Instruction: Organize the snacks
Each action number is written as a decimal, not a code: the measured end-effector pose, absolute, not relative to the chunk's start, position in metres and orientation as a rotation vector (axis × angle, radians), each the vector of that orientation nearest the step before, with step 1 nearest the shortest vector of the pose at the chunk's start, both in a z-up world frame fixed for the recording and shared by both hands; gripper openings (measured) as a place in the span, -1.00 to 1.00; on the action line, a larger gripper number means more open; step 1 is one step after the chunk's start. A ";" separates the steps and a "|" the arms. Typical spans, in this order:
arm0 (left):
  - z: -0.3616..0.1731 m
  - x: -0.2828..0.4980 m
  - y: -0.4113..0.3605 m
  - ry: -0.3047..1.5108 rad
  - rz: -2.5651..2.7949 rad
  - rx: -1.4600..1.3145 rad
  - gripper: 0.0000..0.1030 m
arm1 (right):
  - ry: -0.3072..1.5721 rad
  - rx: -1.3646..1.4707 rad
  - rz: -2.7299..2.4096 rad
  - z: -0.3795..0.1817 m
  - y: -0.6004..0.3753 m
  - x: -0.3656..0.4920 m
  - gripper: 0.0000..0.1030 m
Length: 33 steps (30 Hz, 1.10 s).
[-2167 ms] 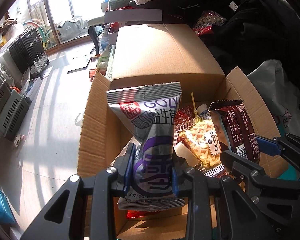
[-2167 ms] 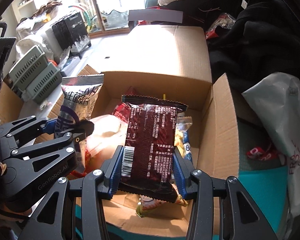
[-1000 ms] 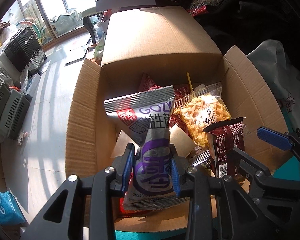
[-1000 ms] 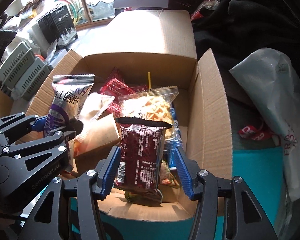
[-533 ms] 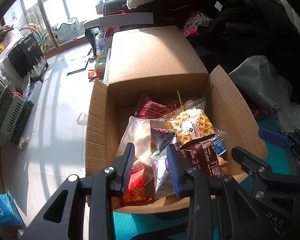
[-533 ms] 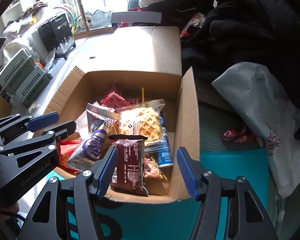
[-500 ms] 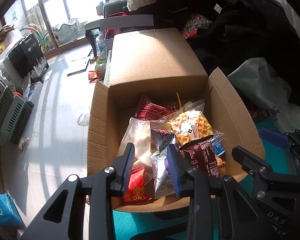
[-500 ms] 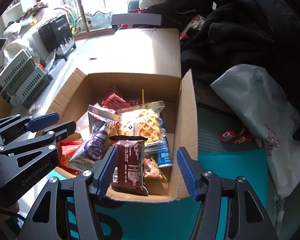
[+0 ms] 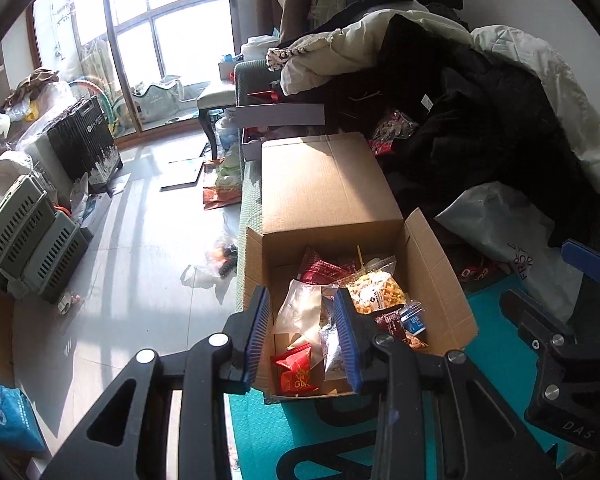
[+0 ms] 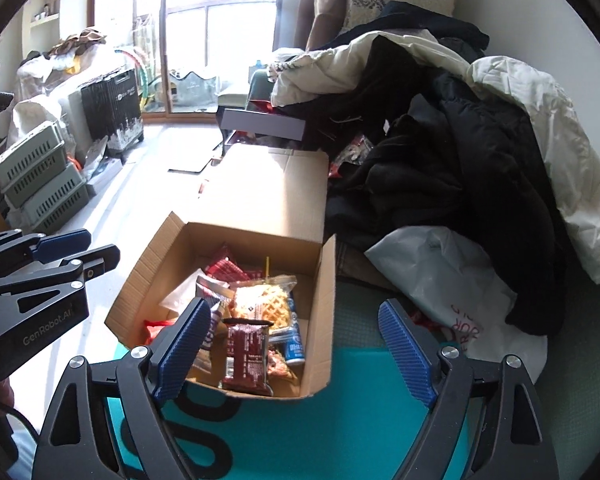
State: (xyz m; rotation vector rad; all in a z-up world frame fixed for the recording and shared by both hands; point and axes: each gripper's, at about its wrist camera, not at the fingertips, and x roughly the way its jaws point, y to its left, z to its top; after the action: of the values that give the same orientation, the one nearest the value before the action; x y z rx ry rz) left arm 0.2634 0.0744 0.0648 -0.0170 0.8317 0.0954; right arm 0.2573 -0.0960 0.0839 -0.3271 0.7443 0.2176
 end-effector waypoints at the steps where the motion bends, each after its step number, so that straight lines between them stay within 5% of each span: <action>1: 0.072 0.258 0.075 0.818 0.093 -0.020 -0.37 | 0.734 -0.324 0.219 0.091 -0.095 0.253 0.71; 18: 0.142 0.140 0.072 0.601 0.104 -0.012 -0.35 | 0.529 -0.245 0.243 0.171 -0.101 0.145 0.82; 22: 0.144 0.114 0.072 0.566 0.105 -0.029 0.22 | 0.516 -0.229 0.243 0.173 -0.104 0.125 0.83; 33: 0.128 0.066 0.070 0.562 0.094 -0.061 0.32 | 0.552 -0.202 0.243 0.149 -0.112 0.080 0.90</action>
State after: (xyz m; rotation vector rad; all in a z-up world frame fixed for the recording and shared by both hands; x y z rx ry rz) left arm 0.0658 0.0704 0.1275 -0.0612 0.5622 0.0936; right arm 0.0797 -0.1121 0.1489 -0.2023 0.5523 0.2427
